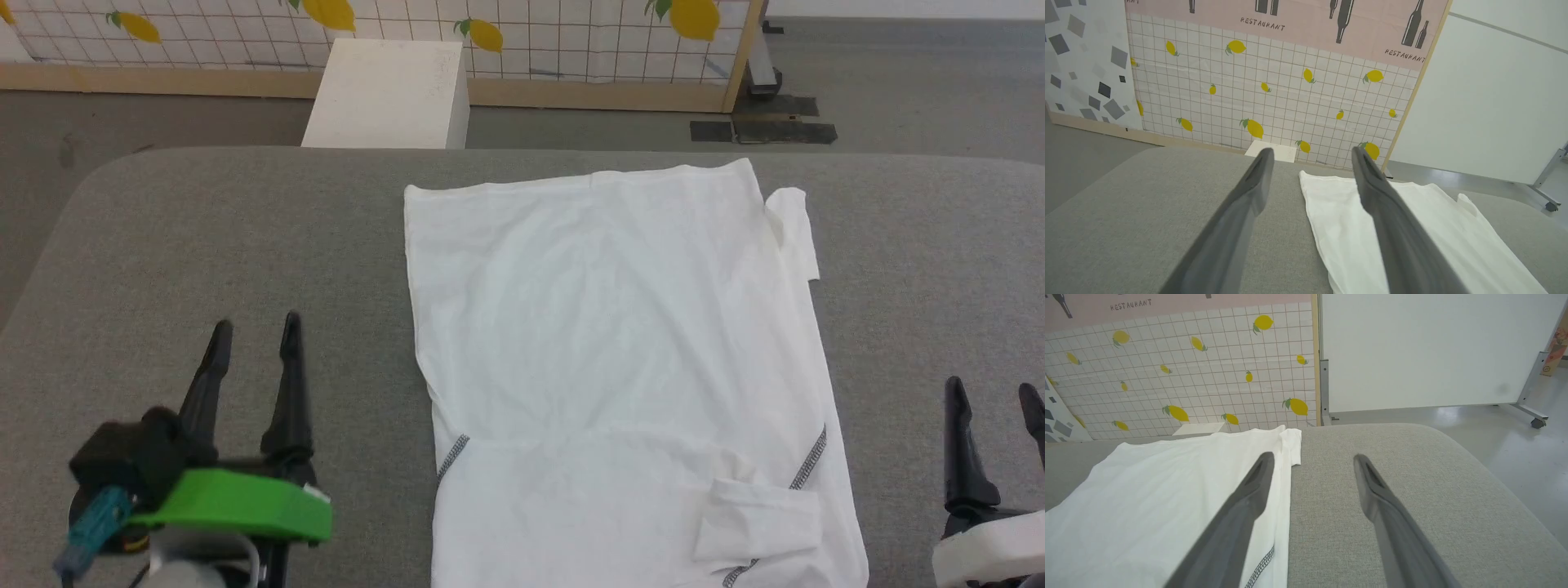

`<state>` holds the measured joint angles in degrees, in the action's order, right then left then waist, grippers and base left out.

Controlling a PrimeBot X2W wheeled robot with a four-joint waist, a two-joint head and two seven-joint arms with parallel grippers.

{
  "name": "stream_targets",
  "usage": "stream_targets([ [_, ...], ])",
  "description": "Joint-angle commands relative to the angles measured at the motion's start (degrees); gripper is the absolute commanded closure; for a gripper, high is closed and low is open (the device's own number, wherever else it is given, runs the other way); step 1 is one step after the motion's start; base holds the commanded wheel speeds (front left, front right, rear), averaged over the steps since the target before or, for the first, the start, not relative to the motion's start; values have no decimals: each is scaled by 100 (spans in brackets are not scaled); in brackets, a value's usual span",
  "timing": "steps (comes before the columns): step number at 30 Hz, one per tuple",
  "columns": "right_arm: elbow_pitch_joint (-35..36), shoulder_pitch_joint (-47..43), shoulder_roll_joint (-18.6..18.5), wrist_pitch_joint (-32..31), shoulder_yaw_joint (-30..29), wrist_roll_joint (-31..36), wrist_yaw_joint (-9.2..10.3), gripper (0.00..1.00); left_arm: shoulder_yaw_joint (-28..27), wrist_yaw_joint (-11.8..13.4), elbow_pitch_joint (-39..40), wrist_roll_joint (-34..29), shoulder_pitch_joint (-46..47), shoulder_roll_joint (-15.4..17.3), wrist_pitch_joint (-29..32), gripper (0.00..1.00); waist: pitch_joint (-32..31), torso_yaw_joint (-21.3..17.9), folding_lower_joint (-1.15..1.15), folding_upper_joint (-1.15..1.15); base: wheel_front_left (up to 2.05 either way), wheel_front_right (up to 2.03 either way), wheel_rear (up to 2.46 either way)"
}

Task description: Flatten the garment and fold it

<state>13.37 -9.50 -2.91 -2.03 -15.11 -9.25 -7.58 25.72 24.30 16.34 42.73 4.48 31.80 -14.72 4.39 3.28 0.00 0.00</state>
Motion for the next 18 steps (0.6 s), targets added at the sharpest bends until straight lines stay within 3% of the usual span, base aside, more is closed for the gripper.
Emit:
stream_targets([
  [1, -47, -63, 3, 48, 38, -59, 9, 0, -178, -5, 70, -157, -378, -68, -26, 0, -9, 10, 0, 0, 0, 0, 0],
  [6, -153, -128, 3, 118, 32, -119, 9, 0, -768, -77, 161, -494, -1364, -446, -27, 0, -25, 83, 0, 0, 0, 0, 0],
  [11, -81, 51, 3, -10, 54, 28, 9, 0, -1055, -400, 133, -764, -1656, -789, -27, 0, 104, 135, 0, 0, 0, 0, 0],
  [18, 276, 1350, 3, -985, 149, 116, 9, 0, -1195, -809, 86, -1028, -1408, -1125, -28, 0, 700, 123, 0, 0, 0, 0, 0],
])
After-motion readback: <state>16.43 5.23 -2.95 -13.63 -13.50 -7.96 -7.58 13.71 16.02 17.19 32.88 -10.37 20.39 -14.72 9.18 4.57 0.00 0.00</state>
